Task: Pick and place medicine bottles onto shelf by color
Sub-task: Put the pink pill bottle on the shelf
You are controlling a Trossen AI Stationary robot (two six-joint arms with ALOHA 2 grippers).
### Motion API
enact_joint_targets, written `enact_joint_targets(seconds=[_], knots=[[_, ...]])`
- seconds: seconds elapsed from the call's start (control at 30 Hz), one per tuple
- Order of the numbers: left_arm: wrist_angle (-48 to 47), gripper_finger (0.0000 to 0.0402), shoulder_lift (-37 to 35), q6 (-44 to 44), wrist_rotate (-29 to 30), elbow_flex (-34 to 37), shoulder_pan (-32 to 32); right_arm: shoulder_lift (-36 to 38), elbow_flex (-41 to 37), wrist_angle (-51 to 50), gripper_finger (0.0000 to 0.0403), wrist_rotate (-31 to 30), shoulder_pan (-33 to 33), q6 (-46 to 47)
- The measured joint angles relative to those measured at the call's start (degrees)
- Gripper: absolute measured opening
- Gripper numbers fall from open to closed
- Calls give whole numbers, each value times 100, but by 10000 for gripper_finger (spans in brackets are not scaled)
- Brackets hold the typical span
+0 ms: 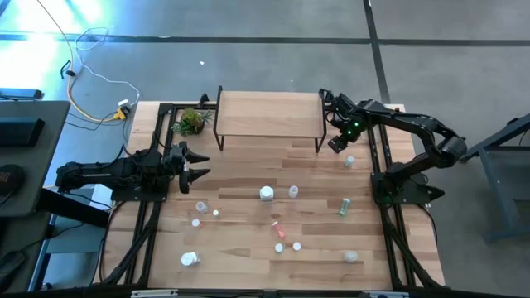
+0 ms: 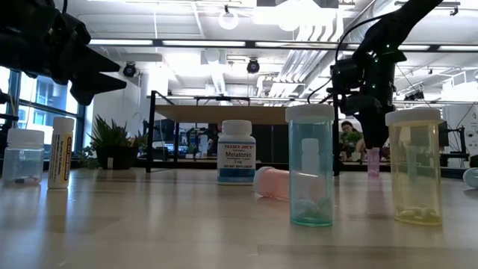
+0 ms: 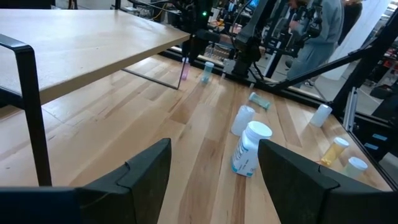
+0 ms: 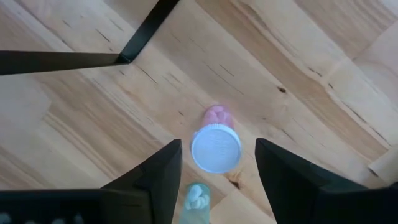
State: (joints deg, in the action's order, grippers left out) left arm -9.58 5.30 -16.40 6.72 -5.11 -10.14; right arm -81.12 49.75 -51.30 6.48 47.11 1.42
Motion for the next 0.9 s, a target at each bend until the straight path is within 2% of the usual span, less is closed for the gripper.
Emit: enact_joint_targets(seconds=[0.2, 0.63, 0.9], knots=[[-2, 229, 0, 2, 16, 0, 0, 0, -1, -20, 173, -2, 0, 27], [0, 229, 0, -4, 15, -1, -1, -181, 1, -22, 169, -4, -35, 288], [0, 229, 0, 1, 13, 0, 1, -179, 1, -18, 112, -42, -105, 327]])
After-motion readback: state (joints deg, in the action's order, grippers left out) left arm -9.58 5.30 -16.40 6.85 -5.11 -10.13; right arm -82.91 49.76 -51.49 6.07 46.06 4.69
